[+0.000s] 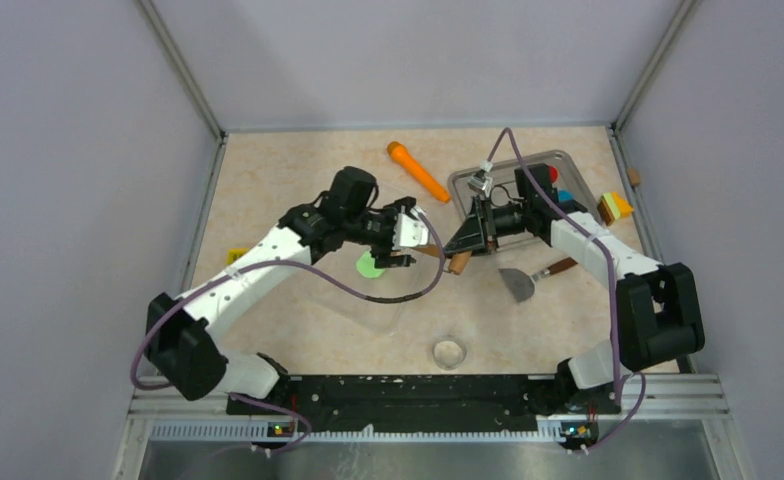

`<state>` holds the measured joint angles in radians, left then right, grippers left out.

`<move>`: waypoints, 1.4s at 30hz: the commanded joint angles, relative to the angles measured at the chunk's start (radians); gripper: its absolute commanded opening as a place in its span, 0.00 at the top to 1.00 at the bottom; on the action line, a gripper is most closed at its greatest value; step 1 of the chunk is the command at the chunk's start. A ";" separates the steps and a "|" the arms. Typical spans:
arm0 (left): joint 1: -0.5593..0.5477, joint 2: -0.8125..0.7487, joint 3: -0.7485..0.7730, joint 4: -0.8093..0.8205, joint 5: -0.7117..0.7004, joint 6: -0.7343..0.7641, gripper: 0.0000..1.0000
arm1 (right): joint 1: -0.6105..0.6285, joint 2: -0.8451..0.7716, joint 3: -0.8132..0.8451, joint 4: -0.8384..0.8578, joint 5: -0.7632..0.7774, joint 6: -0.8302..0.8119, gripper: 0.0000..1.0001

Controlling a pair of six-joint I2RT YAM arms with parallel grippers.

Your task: Roll out the dumpling wrappers from the dough

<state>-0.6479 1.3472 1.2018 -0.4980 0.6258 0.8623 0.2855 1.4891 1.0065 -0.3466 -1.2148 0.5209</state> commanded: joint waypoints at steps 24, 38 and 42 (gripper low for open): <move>-0.050 0.151 0.030 0.015 -0.040 0.078 0.96 | -0.011 -0.082 0.045 0.024 -0.013 -0.039 1.00; -0.101 0.159 0.046 0.214 -0.233 -0.353 1.00 | -0.032 -0.077 0.133 -0.188 0.314 -0.097 0.24; -0.114 0.178 0.058 0.233 -0.223 -0.381 1.00 | -0.032 -0.060 0.122 -0.121 0.301 -0.067 0.26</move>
<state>-0.7475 1.5105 1.2072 -0.3603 0.4072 0.5529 0.2592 1.4288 1.1164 -0.5243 -0.9279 0.4305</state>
